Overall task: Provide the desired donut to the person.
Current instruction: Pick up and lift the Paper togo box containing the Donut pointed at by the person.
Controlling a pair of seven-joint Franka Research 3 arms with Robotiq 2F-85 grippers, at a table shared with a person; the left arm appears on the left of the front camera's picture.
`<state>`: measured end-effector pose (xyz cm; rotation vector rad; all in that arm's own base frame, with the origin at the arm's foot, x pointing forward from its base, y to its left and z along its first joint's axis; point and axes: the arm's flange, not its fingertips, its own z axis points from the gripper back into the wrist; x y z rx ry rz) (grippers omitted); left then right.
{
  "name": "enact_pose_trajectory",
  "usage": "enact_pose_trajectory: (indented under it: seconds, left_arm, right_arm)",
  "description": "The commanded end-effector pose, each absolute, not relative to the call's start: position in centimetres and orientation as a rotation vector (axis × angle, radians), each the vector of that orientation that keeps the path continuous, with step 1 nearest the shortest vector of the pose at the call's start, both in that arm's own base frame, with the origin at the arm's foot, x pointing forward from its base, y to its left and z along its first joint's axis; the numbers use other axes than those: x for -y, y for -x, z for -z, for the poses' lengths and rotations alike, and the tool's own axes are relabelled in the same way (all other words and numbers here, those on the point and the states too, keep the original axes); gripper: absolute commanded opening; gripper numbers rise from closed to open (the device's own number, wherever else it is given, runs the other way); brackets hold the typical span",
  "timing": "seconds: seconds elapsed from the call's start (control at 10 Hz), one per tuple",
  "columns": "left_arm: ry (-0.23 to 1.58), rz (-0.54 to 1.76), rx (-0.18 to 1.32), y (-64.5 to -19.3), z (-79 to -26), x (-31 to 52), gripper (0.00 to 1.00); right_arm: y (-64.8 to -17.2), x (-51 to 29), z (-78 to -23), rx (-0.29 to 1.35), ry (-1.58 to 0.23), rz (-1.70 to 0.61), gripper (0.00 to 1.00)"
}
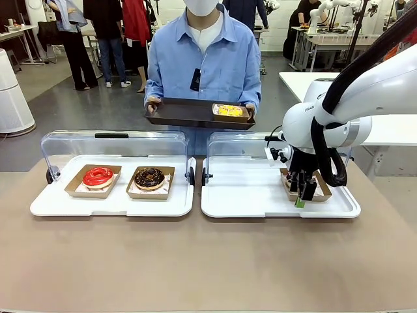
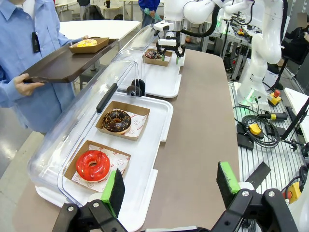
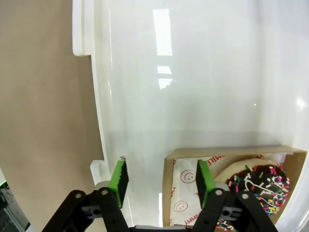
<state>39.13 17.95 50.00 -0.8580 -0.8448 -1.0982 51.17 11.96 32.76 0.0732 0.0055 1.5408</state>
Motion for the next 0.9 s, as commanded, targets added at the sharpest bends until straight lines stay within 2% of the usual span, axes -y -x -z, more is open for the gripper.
enact_pose_trajectory:
  seconds: [0.0,0.3,0.4,0.8]
  left_arm:
    - [0.861,1.112,0.872,-38.96,-49.96,-18.02,1.00]
    - [0.861,1.112,0.872,-38.96,-49.96,-18.02,1.00]
    - [0.861,1.112,0.872,-38.96,-49.96,-18.02,1.00]
    - [0.861,1.112,0.872,-38.96,-49.96,-18.02,1.00]
  right_arm:
    - [-51.25,-11.79,-29.27,-0.092,-0.096,-1.533,0.00]
    - [-51.23,-11.78,-29.28,-0.083,-0.098,-1.535,0.03]
    - [-51.21,-11.76,-29.32,-0.080,-0.098,-1.536,0.00]
    - [-50.78,-11.95,-30.00,-0.069,-0.083,-1.551,0.00]
